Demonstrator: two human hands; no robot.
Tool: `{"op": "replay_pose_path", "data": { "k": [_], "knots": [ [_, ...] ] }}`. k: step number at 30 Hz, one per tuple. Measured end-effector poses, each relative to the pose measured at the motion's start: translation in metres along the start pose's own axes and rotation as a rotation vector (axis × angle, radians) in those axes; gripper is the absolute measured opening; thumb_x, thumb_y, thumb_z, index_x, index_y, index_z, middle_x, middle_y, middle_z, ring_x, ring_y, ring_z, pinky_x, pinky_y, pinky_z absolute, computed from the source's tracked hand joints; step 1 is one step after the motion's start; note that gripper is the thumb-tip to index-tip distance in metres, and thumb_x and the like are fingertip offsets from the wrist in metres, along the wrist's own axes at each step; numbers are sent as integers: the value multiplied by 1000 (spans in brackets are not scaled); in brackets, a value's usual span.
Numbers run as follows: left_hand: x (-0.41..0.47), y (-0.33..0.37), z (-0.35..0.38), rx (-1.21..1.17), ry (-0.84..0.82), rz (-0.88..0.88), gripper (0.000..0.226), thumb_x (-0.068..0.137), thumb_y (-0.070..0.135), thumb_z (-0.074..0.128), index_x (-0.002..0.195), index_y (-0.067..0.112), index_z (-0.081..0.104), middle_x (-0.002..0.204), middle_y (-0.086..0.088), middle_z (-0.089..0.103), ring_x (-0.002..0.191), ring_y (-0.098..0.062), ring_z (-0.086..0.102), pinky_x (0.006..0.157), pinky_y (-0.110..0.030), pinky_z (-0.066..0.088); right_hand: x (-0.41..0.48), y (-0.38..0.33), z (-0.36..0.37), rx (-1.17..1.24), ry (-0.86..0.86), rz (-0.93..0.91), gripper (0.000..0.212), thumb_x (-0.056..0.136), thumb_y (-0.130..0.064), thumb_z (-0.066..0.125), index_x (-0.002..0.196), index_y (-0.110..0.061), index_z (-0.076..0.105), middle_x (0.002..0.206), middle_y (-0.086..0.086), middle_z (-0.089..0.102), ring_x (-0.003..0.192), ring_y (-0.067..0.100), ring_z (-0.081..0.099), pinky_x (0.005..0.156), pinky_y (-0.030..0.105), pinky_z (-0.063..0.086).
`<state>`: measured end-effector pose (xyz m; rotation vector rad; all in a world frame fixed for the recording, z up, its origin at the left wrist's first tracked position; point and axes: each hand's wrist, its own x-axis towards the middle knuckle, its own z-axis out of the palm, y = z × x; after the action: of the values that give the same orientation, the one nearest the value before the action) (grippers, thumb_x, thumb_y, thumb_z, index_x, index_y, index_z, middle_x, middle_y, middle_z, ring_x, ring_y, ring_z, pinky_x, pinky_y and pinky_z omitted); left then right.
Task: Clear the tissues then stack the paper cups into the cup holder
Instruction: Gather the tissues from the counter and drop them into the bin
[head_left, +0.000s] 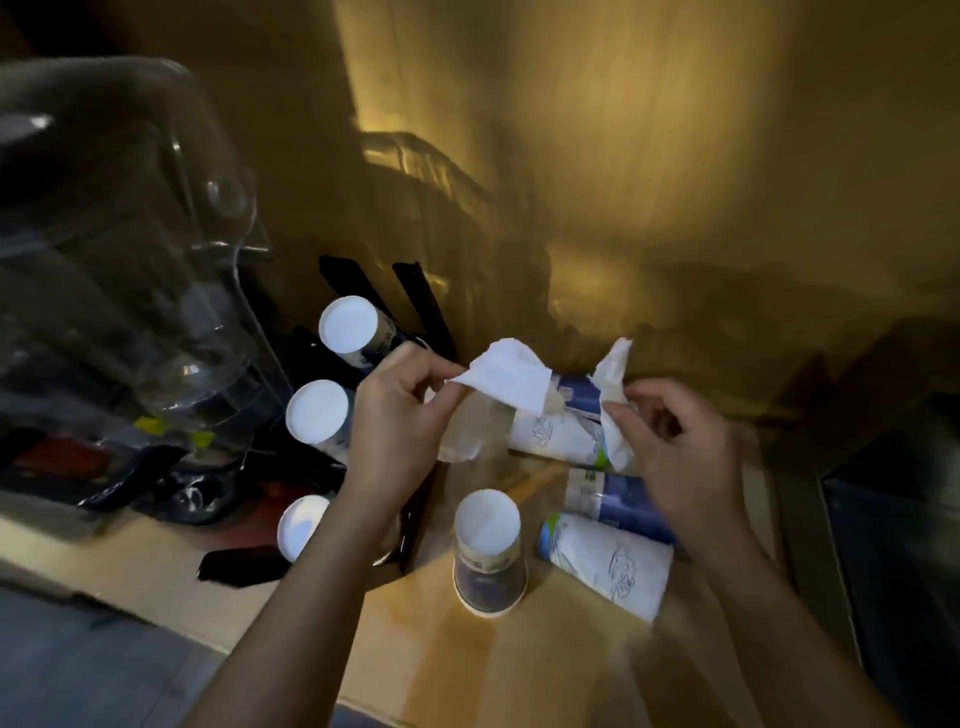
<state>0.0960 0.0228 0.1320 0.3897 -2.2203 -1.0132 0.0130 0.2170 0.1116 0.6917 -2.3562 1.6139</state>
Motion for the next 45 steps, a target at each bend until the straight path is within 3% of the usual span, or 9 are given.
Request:
{"op": "replay_pose_path", "data": {
  "k": [3,6,10,17,28,32,35,41,45],
  "knots": [
    [-24,1,-27,6,110,-34,14,83,14,67,80,28,65,79,18,59,76,-5,58,62,-12,46,1,-12,15,96,-83,-45,9,81,-12,67,79,-19,62,64,7,59,58,15,51,53,24,41],
    [-50,0,-59,22,217,-65,31,84,10,65,78,41,62,75,17,62,68,-3,59,62,-14,46,-2,-30,36,186,-155,-105,10,82,-16,66,79,-22,59,62,-4,56,58,8,50,52,17,40],
    [-87,-3,-100,-13,315,-173,27,88,14,62,79,39,65,70,12,69,65,-11,67,62,-30,56,-21,-58,62,273,-225,-203,4,81,-11,67,80,-13,64,63,8,60,60,16,53,53,21,40],
    [-151,-18,-165,-49,537,-232,29,86,3,62,84,32,63,70,23,69,64,1,64,58,-9,50,-78,-92,105,310,-378,-327,4,81,-11,66,85,-10,67,61,-19,53,62,-6,53,56,6,37],
    [-286,-97,-237,11,701,-561,32,86,6,62,76,36,63,65,16,67,58,1,59,58,-17,50,-188,-125,211,388,-723,-232,7,80,-7,67,82,-14,67,62,1,63,59,12,56,54,19,41],
    [-332,-143,-229,-29,816,-747,21,83,15,63,77,35,62,60,8,53,54,-2,47,56,-17,41,-237,-107,253,330,-881,-178,9,79,-6,68,80,-15,67,61,-2,62,59,6,56,53,11,39],
    [-366,-186,-210,-72,882,-908,33,84,-1,59,75,31,63,57,2,46,52,-4,41,52,-19,37,-277,-78,288,253,-965,-107,5,78,-7,70,80,-11,68,60,-4,61,55,-5,53,54,6,37],
    [-425,-282,-162,-276,995,-1217,23,84,-4,56,79,17,61,69,-8,56,66,-22,53,63,-33,46,-351,7,362,131,-1087,51,6,80,-14,68,81,-20,65,65,-2,64,54,-1,55,50,4,37],
    [-458,-342,-122,-291,1089,-1257,23,84,3,59,75,24,57,75,-3,63,70,-18,61,60,-21,52,-392,70,404,47,-1135,-8,8,84,-19,63,92,-21,63,70,-7,62,59,8,54,50,8,34]
  ]
}}
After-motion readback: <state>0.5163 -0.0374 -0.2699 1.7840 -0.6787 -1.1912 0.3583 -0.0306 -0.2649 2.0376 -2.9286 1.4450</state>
